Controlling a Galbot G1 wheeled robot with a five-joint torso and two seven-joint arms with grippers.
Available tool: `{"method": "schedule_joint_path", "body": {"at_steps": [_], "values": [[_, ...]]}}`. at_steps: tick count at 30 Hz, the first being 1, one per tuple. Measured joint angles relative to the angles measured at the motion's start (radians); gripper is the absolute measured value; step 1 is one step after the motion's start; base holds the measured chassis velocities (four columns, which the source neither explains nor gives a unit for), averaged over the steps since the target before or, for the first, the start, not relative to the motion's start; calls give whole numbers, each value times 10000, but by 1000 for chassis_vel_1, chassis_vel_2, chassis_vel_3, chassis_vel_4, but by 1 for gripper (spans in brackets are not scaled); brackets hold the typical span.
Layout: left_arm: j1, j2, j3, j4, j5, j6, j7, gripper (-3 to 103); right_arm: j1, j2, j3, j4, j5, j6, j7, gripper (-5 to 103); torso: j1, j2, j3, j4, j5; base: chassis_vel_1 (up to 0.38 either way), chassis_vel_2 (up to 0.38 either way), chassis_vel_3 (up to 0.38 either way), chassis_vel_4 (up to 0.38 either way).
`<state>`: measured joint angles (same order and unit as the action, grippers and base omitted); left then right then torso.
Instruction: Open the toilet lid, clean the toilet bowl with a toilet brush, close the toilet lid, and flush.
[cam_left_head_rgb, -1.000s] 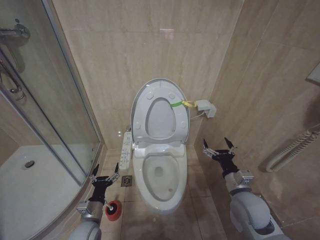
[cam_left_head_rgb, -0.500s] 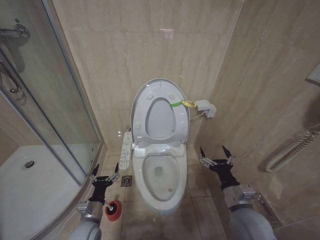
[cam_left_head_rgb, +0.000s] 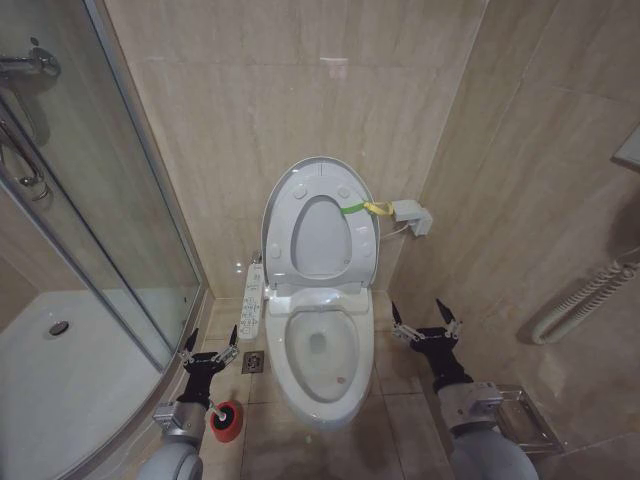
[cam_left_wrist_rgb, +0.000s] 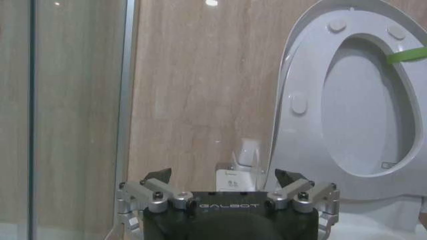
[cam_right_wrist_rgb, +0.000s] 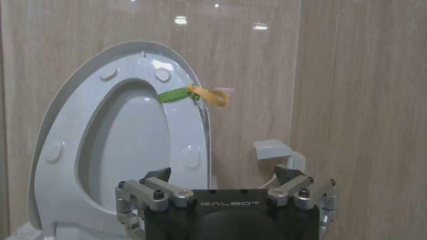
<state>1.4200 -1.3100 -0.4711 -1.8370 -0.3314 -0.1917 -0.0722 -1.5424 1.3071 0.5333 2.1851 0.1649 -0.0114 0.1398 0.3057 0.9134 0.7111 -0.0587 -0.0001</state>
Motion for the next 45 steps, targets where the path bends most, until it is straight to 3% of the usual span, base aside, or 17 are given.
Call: {"method": "schedule_joint_path", "body": {"at_steps": [12, 34, 45], "values": [[0, 0, 0, 0, 0, 0, 0, 100, 488, -458, 247, -645, 12, 183, -242, 100, 0, 0, 0, 1, 2, 0, 0, 0, 0], [0, 0, -1, 0, 0, 0, 0, 100, 295, -476, 414, -753, 234, 246, -573, 100, 0, 0, 0, 1, 1, 0, 0, 0, 0], [0, 0, 0, 0, 0, 0, 0, 100, 195, -548, 929, -864, 486, 216, -1232, 100, 0, 0, 0, 1, 1, 0, 0, 0, 0]]}}
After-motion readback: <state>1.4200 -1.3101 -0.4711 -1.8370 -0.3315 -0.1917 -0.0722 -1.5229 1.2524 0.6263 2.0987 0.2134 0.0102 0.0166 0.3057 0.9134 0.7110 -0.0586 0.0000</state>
